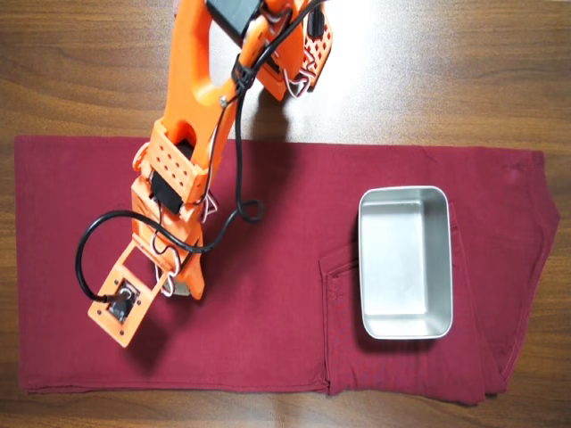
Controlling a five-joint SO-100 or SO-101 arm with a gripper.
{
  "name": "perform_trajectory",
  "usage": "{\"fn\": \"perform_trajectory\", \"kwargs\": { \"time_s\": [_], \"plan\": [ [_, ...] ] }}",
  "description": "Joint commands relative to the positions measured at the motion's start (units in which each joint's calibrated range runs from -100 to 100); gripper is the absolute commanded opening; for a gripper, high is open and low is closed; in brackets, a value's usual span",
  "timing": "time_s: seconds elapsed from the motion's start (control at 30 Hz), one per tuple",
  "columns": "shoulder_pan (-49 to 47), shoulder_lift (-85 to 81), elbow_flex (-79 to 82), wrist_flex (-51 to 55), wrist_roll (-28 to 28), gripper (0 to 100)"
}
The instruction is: Grab the cube
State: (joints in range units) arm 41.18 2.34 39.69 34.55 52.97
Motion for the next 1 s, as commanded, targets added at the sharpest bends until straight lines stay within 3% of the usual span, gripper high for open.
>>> {"fn": "perform_trajectory", "kwargs": {
  "time_s": [0.0, 0.13, 0.27, 0.4, 0.53, 0.67, 0.8, 0.87, 0.97],
  "plan": [
    [0.5, 0.4, -1.6, -1.7, 0.4, 34],
    [-0.1, 0.6, -1.9, -2.0, 0.1, 32],
    [-1.5, 1.0, -1.9, -2.1, -1.0, 0],
    [-3.7, -5.4, -1.7, 0.8, -1.8, 0],
    [-9.8, -25.0, -2.6, 10.3, -1.7, 0],
    [-28.8, -47.2, -6.0, 31.2, -3.6, 0],
    [-60.5, -61.9, -4.7, 48.6, -9.3, 0],
    [-71.1, -63.6, -2.6, 52.4, -11.7, 0],
    [-78.7, -58.1, -0.1, 52.0, -12.6, 2]
  ]
}}
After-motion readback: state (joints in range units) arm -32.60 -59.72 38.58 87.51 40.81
